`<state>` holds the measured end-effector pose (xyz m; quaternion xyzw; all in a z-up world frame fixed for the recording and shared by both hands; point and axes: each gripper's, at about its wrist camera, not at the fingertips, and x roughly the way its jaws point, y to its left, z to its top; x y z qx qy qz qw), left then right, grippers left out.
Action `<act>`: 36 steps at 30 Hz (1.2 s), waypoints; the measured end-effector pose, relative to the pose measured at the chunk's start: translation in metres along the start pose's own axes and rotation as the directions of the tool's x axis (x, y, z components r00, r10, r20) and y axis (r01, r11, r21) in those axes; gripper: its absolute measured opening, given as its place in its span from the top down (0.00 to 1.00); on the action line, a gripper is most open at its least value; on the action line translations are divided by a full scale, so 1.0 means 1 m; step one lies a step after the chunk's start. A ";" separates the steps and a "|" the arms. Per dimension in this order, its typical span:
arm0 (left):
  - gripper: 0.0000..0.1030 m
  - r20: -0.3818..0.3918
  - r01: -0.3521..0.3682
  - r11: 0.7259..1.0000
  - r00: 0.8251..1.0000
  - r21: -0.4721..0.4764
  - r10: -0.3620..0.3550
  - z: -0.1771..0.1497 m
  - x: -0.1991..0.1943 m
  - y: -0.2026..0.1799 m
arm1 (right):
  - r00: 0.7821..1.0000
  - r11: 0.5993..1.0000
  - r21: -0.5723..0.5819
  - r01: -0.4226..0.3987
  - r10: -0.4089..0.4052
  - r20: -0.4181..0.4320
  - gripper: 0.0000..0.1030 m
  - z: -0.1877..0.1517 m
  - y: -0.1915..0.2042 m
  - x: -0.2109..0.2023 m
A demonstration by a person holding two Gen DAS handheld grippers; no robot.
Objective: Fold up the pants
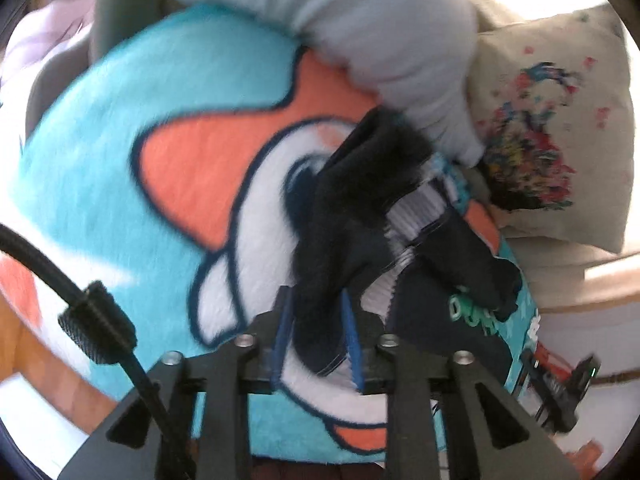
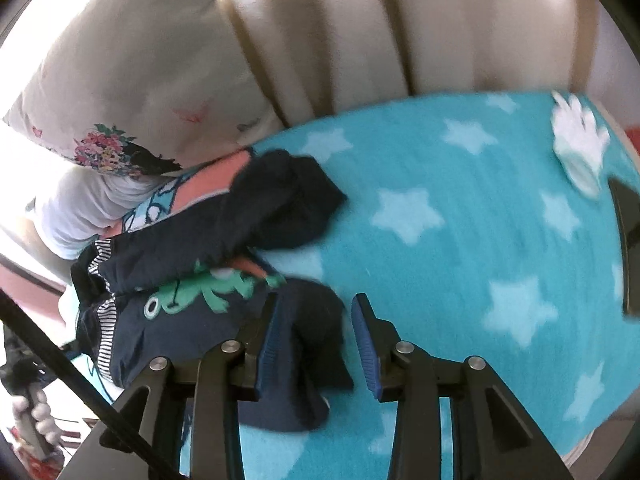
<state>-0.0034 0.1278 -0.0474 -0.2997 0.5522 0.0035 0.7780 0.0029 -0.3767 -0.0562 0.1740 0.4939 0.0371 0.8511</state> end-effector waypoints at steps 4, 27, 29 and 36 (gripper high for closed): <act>0.60 0.032 0.010 0.991 0.999 0.131 -0.014 0.031 0.005 -0.042 | 0.999 0.990 -0.135 0.030 -0.026 0.031 0.46 0.038 0.030 0.016; 0.84 -0.247 0.064 0.802 0.963 0.594 0.106 0.100 0.152 -0.146 | 0.977 0.921 -0.386 0.045 -0.122 -0.176 0.84 0.115 0.077 0.145; 0.93 -0.228 0.034 0.798 0.965 0.601 0.130 0.098 0.153 -0.145 | 0.975 0.936 -0.352 0.000 -0.079 -0.207 0.89 0.118 0.076 0.143; 0.97 -0.160 0.010 0.838 0.983 0.545 0.092 0.097 0.124 -0.142 | 0.988 0.946 -0.324 0.007 -0.057 -0.145 0.90 0.121 0.079 0.122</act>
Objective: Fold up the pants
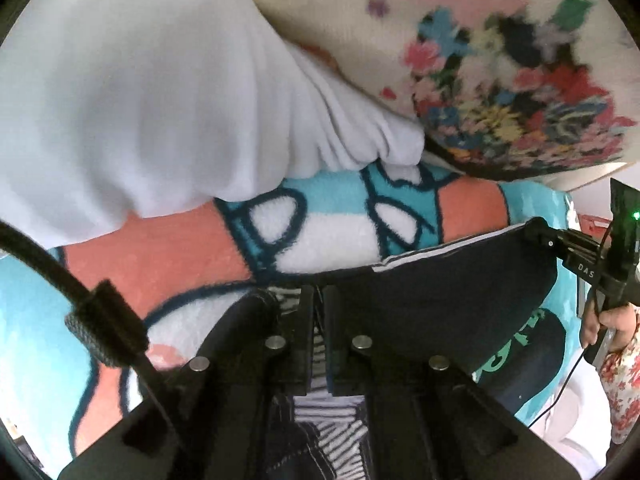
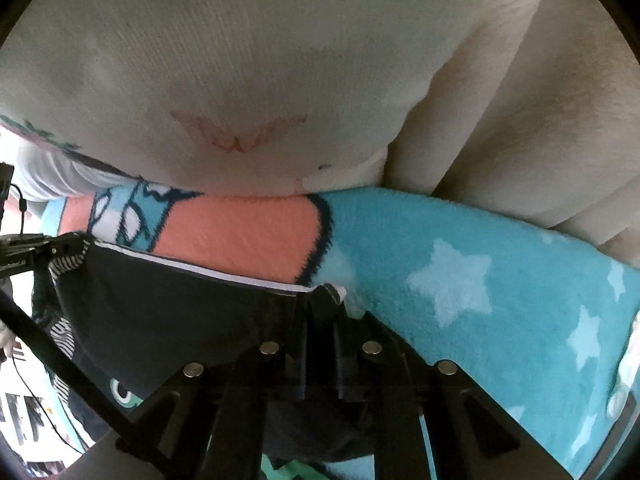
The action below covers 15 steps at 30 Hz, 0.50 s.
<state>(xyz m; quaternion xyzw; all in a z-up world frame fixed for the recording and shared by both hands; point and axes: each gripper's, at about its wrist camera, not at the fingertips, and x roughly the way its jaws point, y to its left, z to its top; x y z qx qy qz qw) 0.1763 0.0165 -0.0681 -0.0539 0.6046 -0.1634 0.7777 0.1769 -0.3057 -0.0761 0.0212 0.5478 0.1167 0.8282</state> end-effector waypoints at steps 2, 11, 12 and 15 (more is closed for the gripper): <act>0.97 0.014 0.002 1.000 1.000 -0.003 -0.002 -0.008 -0.009 -0.005 | 1.000 1.000 0.002 -0.002 0.002 0.018 0.90 -0.002 -0.001 -0.008; 0.63 0.108 0.048 0.978 0.994 -0.201 -0.027 -0.016 -0.029 0.017 | 0.997 0.997 -0.073 0.000 0.006 0.074 0.90 -0.033 0.011 -0.054; 0.57 0.115 0.048 0.979 0.993 -0.196 -0.026 -0.012 -0.028 0.017 | 0.997 0.997 -0.071 0.003 0.002 0.072 0.90 -0.035 0.009 -0.053; 0.43 0.085 -0.003 0.994 0.996 -0.105 0.012 0.003 -0.019 0.010 | 0.998 0.999 -0.041 -0.006 0.008 0.065 0.90 -0.038 0.007 -0.046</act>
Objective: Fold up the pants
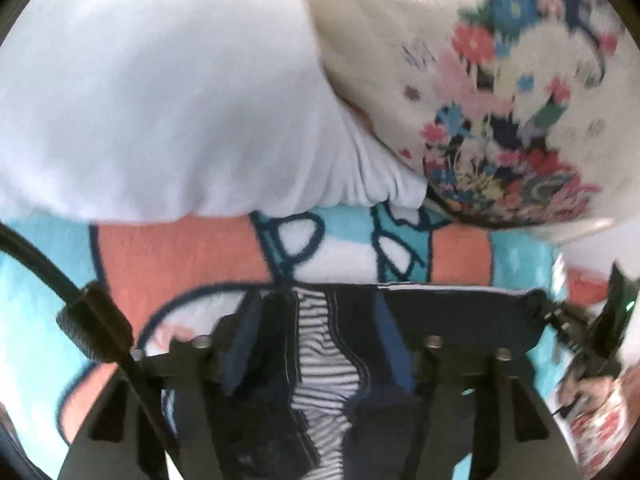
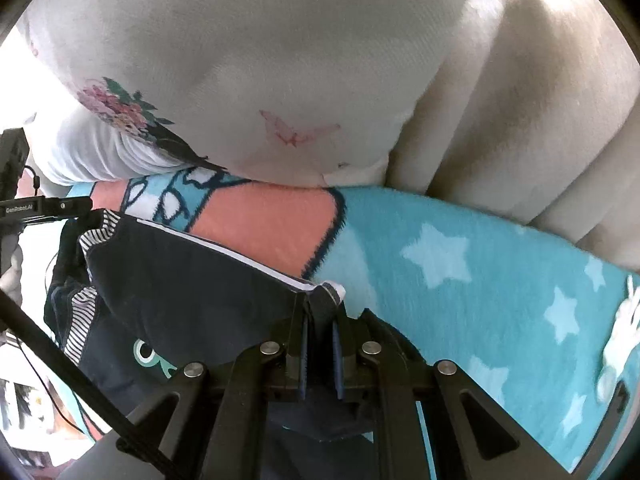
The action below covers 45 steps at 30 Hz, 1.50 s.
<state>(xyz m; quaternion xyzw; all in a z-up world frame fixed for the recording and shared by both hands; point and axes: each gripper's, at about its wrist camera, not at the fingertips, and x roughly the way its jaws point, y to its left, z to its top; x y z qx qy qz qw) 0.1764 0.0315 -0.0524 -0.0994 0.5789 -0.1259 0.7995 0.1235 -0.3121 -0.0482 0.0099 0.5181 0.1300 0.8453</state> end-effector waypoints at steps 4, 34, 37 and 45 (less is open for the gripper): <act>0.43 -0.025 -0.098 0.990 0.995 0.103 0.101 0.010 0.017 -0.002 | 1.000 1.000 0.013 0.005 -0.005 -0.012 0.90 -0.003 0.001 0.010; 0.92 0.124 -0.031 0.985 0.992 0.167 0.010 -0.090 -0.092 -0.021 | 0.995 0.996 0.031 -0.086 0.084 0.053 0.90 -0.054 0.015 -0.046; 0.90 0.135 -0.084 0.991 0.988 0.102 0.070 -0.125 -0.087 -0.015 | 0.993 0.993 0.026 -0.115 0.114 0.040 0.90 -0.080 0.022 -0.050; 0.86 0.049 -0.072 0.982 0.995 -0.174 0.081 -0.195 -0.065 0.026 | 0.985 0.981 0.094 -0.169 0.172 -0.022 0.82 -0.156 0.020 -0.041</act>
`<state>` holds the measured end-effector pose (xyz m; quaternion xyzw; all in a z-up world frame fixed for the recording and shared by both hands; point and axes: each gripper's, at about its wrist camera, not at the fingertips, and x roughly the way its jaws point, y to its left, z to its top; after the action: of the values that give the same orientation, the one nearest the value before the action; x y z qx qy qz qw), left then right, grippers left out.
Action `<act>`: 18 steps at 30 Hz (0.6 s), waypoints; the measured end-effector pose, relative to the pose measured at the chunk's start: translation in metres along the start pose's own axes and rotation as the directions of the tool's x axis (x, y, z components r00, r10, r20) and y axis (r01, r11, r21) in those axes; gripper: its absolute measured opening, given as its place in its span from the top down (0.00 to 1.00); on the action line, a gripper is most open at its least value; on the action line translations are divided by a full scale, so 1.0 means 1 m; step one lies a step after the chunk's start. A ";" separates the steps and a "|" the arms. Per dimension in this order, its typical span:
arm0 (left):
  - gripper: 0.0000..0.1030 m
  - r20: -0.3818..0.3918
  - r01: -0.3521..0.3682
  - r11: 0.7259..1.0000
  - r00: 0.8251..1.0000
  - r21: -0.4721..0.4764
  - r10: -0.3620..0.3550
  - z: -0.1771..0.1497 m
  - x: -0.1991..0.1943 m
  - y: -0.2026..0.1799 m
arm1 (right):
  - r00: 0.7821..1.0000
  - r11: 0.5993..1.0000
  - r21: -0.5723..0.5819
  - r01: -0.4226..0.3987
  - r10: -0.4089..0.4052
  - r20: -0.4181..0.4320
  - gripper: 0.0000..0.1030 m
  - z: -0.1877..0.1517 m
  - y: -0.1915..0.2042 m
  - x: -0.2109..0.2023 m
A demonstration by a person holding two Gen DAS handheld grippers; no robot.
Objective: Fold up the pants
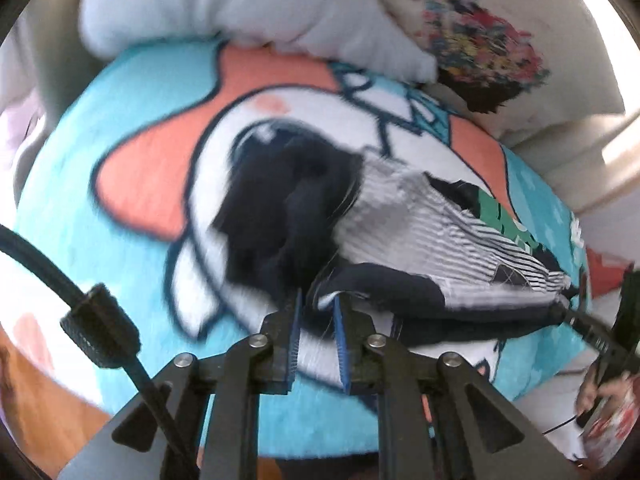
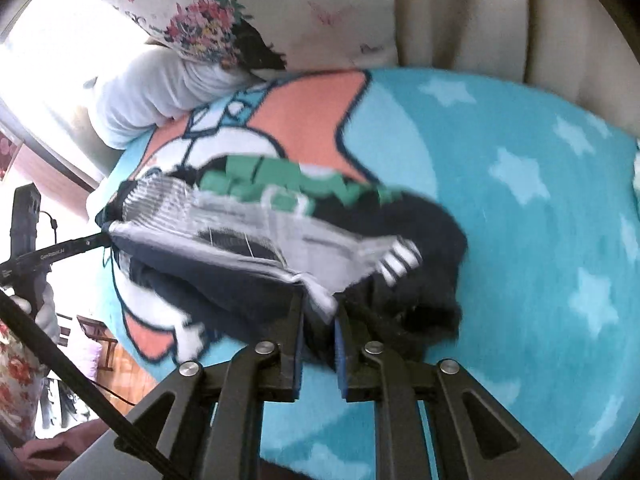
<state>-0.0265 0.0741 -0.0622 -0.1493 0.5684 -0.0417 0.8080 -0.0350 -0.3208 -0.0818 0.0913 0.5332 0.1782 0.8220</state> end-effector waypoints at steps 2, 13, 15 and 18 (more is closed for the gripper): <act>0.86 0.013 0.005 0.999 1.000 -0.050 -0.004 -0.011 -0.014 0.010 | 1.000 1.000 0.015 -0.007 0.007 0.006 0.75 -0.008 -0.004 -0.006; 0.72 0.137 0.086 0.992 0.988 -0.094 -0.073 0.015 -0.058 -0.006 | 0.980 0.974 0.222 0.037 -0.078 0.180 0.69 -0.023 -0.060 -0.071; 0.72 0.106 0.080 0.994 0.992 -0.076 -0.072 0.021 -0.039 -0.017 | 0.978 0.966 0.258 0.007 -0.060 0.200 0.69 -0.017 -0.066 -0.074; 0.72 0.028 0.059 0.994 0.998 -0.090 -0.057 0.023 0.003 -0.020 | 0.980 0.963 0.269 -0.007 -0.047 0.195 0.69 -0.009 -0.065 -0.068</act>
<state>-0.0021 0.0583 -0.0520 -0.2028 0.5551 -0.0372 0.8058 -0.0559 -0.4072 -0.0504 0.2139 0.4683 0.0859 0.8530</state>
